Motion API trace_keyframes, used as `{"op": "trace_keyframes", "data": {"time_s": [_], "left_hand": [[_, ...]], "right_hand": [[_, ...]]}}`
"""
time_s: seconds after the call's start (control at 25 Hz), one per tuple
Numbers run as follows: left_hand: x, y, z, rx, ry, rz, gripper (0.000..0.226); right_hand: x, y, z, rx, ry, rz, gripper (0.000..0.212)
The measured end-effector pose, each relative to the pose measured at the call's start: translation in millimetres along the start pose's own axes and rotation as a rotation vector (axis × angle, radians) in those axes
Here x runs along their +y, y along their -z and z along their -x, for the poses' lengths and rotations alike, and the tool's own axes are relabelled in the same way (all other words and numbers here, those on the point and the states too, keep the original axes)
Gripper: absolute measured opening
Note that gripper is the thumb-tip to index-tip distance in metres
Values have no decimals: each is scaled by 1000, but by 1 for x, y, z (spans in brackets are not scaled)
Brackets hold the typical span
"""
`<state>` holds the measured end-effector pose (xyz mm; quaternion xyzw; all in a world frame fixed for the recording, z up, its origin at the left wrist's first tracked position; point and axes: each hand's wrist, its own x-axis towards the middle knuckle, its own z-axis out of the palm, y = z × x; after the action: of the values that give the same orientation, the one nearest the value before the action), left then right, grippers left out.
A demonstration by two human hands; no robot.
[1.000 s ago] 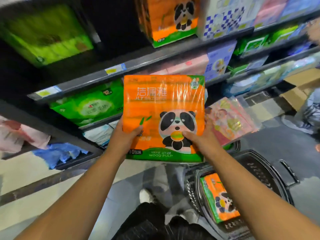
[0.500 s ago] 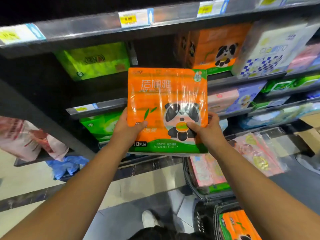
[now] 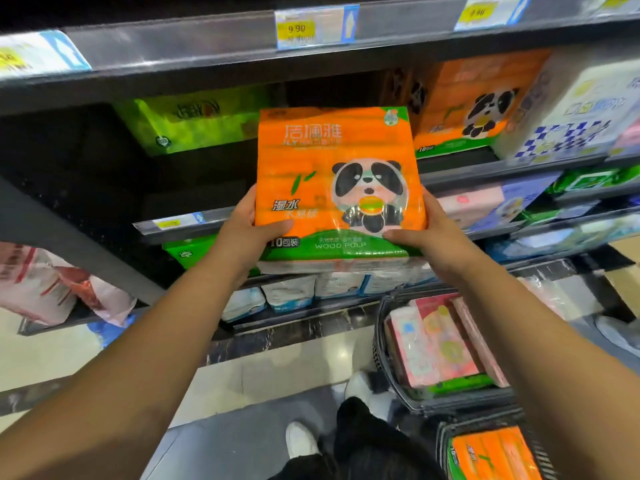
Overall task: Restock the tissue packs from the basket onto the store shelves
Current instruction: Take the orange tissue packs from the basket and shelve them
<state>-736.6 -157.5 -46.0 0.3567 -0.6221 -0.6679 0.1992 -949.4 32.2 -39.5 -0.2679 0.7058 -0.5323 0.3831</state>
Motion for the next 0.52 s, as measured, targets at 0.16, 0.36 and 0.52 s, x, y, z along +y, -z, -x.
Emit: {"op": "trace_keyframes", "data": {"time_s": [0.16,0.36,0.52], "left_hand": [[11,2,-30,20,24,-30,55],[16,-7,-68,96,63,-124,60],[26,-20,-100,174,55,-256,65]], "right_hand": [[2,3,-34,76,-38,-58,73],[-3,19,-78,43,-26,3,71],[-14,37,-125,-3,21,103,76]]}}
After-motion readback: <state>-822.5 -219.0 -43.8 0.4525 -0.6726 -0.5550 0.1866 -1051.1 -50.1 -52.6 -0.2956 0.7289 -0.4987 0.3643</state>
